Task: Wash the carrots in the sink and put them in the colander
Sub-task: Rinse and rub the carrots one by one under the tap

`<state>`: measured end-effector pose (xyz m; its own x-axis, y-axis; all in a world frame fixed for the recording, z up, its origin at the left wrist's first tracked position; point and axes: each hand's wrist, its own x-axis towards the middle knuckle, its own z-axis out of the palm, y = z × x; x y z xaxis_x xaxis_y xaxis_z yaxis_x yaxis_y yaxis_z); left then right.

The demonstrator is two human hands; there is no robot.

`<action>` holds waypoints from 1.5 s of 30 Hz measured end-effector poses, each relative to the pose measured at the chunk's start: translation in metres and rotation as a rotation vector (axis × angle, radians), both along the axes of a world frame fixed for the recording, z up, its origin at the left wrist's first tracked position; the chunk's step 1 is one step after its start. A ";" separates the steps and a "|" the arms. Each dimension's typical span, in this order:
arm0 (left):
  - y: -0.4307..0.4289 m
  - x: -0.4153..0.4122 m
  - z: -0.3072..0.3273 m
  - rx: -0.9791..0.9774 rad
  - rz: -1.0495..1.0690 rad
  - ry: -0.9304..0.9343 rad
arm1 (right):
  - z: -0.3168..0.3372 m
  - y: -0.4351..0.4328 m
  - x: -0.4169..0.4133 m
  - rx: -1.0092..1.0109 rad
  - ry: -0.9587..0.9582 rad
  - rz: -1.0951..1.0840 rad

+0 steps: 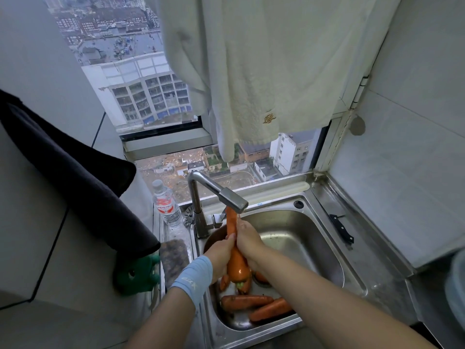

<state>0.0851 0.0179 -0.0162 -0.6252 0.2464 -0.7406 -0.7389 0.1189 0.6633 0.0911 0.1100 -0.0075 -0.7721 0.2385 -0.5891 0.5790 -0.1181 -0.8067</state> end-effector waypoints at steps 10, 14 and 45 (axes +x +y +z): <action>0.006 0.009 -0.011 0.032 0.021 -0.021 | -0.009 0.004 0.008 -0.055 -0.032 -0.070; 0.007 0.009 -0.013 0.057 0.039 0.017 | -0.006 0.009 0.010 -0.070 -0.023 -0.077; 0.001 0.009 0.019 -0.210 -0.153 0.352 | 0.017 0.016 0.013 0.062 0.164 0.011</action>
<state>0.0939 0.0184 0.0024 -0.8164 0.2227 -0.5328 -0.4354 0.3688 0.8212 0.1038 0.1259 0.0095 -0.8593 0.2613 -0.4397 0.4403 -0.0595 -0.8959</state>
